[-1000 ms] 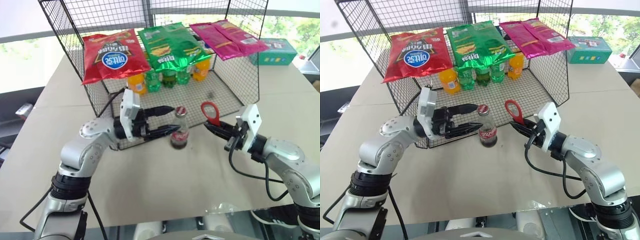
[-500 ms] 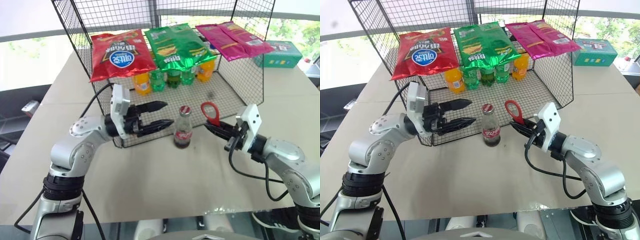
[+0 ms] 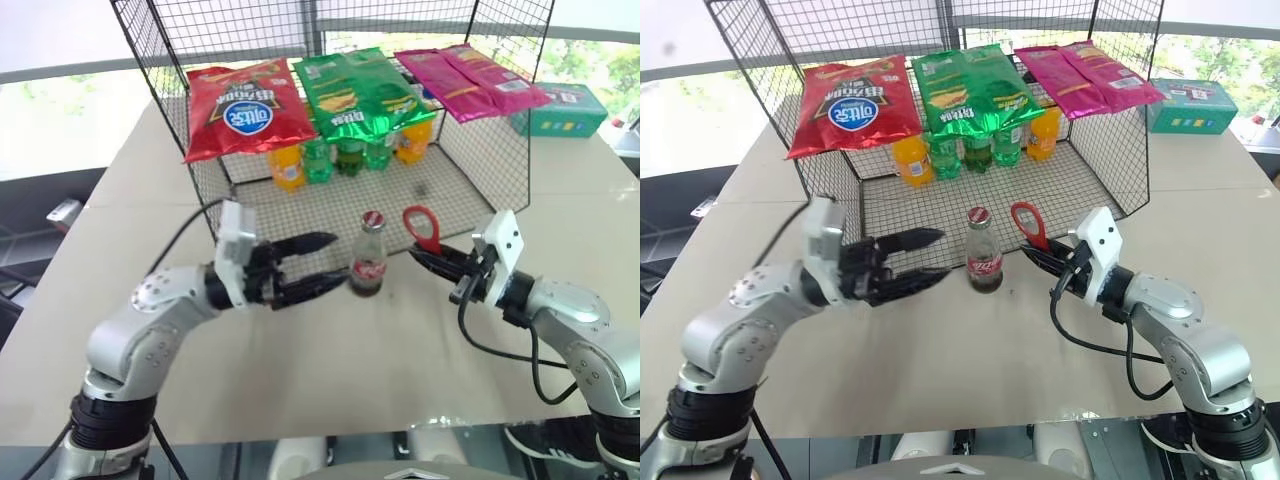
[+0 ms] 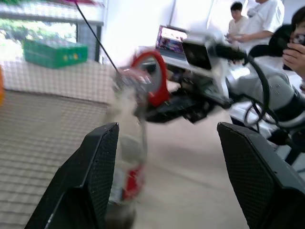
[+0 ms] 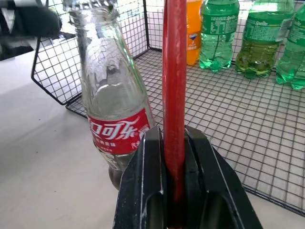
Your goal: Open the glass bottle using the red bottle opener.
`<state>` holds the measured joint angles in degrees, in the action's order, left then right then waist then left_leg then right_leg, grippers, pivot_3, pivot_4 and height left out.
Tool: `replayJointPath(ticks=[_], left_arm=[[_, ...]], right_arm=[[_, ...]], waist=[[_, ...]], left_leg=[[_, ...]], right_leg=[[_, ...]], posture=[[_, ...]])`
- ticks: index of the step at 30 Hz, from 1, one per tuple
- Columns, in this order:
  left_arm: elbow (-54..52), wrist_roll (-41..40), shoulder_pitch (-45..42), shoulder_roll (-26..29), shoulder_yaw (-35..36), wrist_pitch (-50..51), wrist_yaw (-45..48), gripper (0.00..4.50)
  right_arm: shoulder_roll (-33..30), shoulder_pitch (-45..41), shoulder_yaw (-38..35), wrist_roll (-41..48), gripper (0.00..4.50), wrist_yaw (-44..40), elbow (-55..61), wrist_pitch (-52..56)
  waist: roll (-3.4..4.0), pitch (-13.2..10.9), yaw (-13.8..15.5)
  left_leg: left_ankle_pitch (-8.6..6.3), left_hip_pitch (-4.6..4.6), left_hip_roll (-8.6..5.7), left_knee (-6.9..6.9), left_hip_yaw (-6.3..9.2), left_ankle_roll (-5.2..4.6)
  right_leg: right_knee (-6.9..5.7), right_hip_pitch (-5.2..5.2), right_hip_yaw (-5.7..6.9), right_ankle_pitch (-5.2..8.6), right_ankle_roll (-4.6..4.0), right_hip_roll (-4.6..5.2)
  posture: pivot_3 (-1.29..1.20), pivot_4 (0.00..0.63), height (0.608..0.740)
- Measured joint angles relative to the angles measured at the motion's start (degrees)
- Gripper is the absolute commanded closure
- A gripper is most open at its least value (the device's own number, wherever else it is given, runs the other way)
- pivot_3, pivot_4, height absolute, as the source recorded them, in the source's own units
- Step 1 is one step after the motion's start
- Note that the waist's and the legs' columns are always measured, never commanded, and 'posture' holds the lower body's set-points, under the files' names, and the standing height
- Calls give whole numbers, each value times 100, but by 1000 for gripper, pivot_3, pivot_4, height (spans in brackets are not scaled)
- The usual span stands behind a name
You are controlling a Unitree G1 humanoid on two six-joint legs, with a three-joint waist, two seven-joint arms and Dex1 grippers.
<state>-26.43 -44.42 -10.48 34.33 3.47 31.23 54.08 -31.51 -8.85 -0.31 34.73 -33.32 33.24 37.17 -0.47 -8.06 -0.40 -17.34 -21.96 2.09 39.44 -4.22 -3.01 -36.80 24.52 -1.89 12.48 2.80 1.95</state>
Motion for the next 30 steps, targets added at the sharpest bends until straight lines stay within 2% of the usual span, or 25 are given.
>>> replayJointPath(ticks=[1,3,9,22,25,28,30], left_arm=[[10,163,10,-70,-133,-84,-60,600],[54,473,6,-136,-322,-249,-128,56],[227,1064,-115,-493,-643,-574,-397,56],[1074,1845,-616,-842,-1111,-1087,-400,56],[1200,1882,-706,-954,-1133,-1187,-353,842],[1215,1910,-717,-987,-1136,-1221,-309,2228],[1232,1916,-718,-988,-1142,-1239,-268,2278]], right_arm=[[0,-3,0,0,4500,-1,0,0],[-3,-6,-1,0,4500,-3,-1,0],[-26,-1,-20,-4,4500,-1,-2,0],[-23,-1,-27,-73,4500,11,-2,-8],[-22,1,-27,-76,4500,13,-1,-10],[-22,12,-28,-76,4500,19,2,-10],[-22,40,-33,-76,4500,28,20,-10]], waist=[[-2,0,0],[-3,1,-7],[-3,1,-13],[-4,0,-13],[-4,0,-15],[-4,0,-16],[-4,0,-16]], left_leg=[[0,0,0,0,0,0],[0,2,0,0,0,-1],[-1,0,1,0,1,-2],[-1,0,0,0,1,-3],[-2,-1,0,0,1,-4],[-2,-1,1,0,2,-4],[-2,-1,1,0,3,-4]], right_leg=[[0,-1,0,0,0,0],[0,-1,0,0,-1,-1],[1,-1,0,0,-1,-2],[3,0,0,0,-1,-2],[3,0,-1,0,-1,-2],[3,0,0,0,-1,-2],[4,0,0,0,-1,-2]], posture=[[0,150,740],[0,150,740],[0,150,740],[0,150,740],[0,150,740],[0,150,740],[0,150,740]])
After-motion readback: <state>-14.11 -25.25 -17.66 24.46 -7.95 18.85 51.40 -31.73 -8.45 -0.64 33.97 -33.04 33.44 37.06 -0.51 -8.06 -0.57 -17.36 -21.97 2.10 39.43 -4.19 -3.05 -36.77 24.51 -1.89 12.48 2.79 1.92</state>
